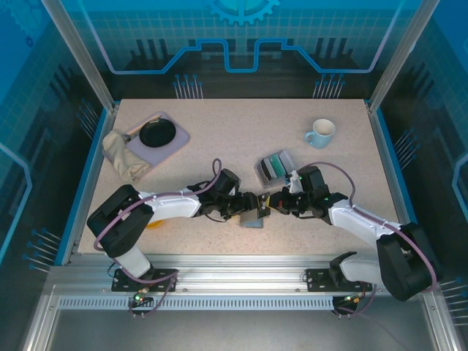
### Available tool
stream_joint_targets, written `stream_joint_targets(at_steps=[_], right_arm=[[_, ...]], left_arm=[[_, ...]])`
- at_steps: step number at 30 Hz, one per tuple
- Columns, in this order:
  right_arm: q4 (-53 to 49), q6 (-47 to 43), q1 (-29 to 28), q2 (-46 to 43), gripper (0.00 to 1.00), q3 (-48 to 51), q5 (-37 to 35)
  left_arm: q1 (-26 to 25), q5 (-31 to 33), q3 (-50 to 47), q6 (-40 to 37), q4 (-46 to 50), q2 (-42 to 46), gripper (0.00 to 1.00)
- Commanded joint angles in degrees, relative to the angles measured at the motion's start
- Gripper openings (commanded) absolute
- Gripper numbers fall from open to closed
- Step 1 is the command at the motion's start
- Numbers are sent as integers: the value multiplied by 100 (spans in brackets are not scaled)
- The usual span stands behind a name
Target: Put the credit cards into the card holder
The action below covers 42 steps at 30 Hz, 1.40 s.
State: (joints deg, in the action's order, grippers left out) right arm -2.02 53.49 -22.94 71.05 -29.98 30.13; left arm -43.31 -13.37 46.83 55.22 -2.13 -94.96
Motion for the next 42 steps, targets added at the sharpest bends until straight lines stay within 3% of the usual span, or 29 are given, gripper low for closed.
stream_joint_targets(at_steps=[1, 10, 14, 20, 26, 32, 42], right_arm=[[445, 246, 86, 75, 3, 121, 315], [820, 488, 139, 137, 3, 204, 446], [577, 358, 213, 143, 3, 212, 362], [193, 104, 234, 187, 4, 208, 113], [601, 258, 236, 338, 4, 181, 350], [950, 433, 228, 442, 3, 133, 583], [913, 476, 220, 338, 3, 66, 647]], left_arm=[[-76, -279, 129, 59, -460, 25, 75], [-71, -177, 24, 129, -525, 45, 71], [-70, -89, -88, 196, -625, 87, 63], [40, -212, -364, 439, -1119, 109, 62], [48, -419, -366, 414, -1216, 86, 73], [48, -161, -297, 318, -740, 308, 81], [45, 271, -243, 3, 70, 933, 80]])
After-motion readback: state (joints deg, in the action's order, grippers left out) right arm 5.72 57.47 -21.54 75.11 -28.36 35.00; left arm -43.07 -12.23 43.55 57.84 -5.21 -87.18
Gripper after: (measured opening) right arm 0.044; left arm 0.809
